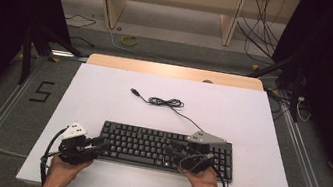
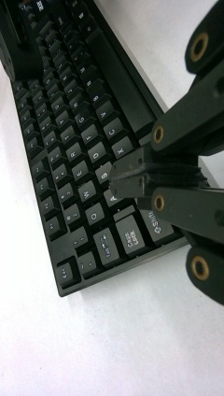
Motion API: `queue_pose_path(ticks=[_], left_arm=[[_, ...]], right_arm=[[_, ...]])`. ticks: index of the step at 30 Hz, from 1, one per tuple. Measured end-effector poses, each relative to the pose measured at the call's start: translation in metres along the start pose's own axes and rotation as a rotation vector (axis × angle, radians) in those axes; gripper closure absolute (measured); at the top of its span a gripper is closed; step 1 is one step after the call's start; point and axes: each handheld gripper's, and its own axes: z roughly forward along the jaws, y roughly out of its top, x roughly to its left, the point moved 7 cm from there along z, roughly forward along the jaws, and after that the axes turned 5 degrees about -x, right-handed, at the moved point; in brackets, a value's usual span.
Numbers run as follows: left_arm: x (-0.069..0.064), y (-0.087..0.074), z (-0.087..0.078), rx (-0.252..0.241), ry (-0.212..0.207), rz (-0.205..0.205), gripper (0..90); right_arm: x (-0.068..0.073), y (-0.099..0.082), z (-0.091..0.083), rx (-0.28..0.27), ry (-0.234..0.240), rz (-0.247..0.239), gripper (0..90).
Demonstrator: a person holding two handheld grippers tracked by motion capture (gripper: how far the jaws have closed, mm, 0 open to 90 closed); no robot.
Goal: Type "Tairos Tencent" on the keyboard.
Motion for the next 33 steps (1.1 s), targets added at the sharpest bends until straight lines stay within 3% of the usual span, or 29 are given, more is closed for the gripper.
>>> queue_pose_path(ticks=[12, 33], left_arm=[[0.004, -0.002, 0.002, 0.026, 0.009, -0.006, 88.8], [0.008, -0.004, 0.005, 0.049, 0.016, -0.014, 88.8]], right_arm=[[0.007, 0.004, 0.024, 0.038, -0.009, -0.015, 90.0], [0.007, 0.001, 0.038, 0.071, -0.030, -0.020, 90.0]])
